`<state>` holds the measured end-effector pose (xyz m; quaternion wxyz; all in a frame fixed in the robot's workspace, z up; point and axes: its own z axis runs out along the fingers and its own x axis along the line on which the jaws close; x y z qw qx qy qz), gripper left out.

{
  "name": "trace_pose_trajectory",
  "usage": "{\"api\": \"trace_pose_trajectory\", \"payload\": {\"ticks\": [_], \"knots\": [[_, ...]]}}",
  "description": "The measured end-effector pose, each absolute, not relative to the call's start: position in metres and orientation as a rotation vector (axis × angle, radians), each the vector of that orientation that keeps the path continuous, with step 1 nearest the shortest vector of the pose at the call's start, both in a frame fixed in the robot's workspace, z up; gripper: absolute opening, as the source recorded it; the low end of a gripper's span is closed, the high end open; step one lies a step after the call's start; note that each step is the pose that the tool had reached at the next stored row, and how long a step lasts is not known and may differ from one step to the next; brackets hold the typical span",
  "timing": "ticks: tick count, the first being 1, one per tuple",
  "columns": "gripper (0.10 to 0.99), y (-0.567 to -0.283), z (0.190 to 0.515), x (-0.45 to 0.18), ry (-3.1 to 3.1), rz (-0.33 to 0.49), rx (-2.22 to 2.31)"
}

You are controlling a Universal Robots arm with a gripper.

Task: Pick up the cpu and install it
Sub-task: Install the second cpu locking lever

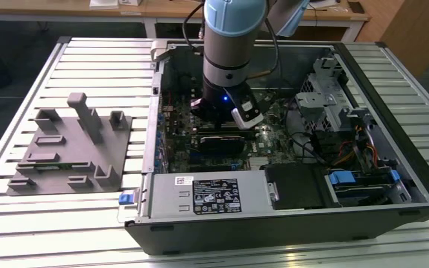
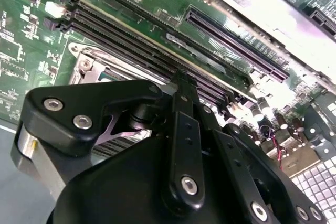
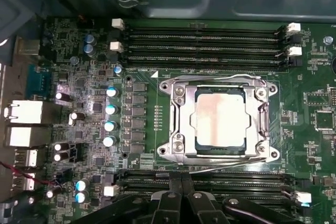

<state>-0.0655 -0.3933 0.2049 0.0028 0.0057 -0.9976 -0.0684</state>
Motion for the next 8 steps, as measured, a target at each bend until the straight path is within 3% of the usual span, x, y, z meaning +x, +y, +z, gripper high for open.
{"api": "trace_pose_trajectory", "payload": {"ticks": [8], "knots": [[0.106, -0.3950, 0.2022, -0.0690, -3.129, -0.254, 0.018]]}}
